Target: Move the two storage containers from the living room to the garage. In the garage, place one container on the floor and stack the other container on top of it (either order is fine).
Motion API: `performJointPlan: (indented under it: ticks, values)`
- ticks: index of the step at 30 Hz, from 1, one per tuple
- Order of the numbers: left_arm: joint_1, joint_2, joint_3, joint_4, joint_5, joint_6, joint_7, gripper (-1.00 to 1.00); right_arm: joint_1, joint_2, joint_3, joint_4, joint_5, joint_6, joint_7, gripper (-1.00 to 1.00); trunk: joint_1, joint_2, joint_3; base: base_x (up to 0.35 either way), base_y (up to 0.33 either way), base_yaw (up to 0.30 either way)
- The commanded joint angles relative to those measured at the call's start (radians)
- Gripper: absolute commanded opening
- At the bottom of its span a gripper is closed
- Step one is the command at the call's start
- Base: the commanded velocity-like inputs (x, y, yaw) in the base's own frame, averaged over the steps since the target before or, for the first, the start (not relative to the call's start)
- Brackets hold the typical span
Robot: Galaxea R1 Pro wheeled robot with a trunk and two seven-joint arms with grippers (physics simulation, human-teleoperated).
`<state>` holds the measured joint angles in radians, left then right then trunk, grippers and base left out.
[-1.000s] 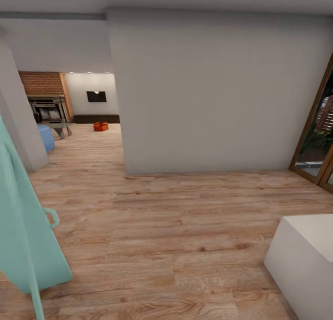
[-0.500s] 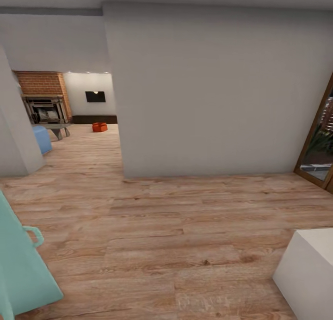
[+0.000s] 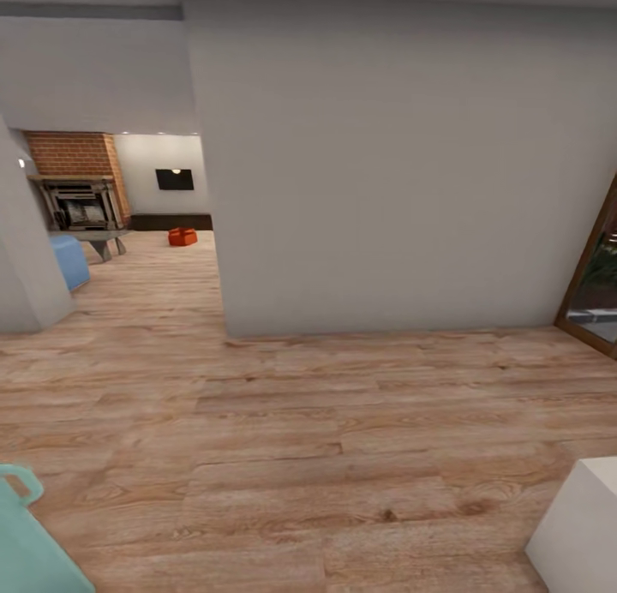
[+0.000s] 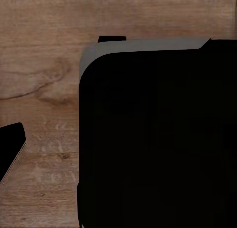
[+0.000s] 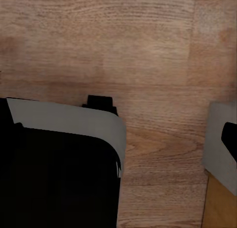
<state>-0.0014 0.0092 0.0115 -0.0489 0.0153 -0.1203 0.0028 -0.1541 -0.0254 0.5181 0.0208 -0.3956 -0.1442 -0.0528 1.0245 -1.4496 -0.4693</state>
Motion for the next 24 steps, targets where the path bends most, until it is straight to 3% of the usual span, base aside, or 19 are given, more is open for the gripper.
performJointPlan:
  ticks: [1, 24]
  values:
    - [0.0, 0.0, 0.001, 0.0, 0.002, -0.002, 0.0, 1.0, -0.001, 0.0, 0.009, 0.002, -0.008, -0.005, -0.001, 1.0, 0.001, 0.0, -0.001, 0.322, 0.0, 0.0]
    - [0.0, 0.0, 0.001, 0.0, 0.002, -0.002, 0.0, 1.0, -0.001, 0.001, 0.009, 0.002, -0.008, -0.005, -0.001, 1.0, 0.001, 0.0, -0.001, 0.322, 0.0, 0.0]
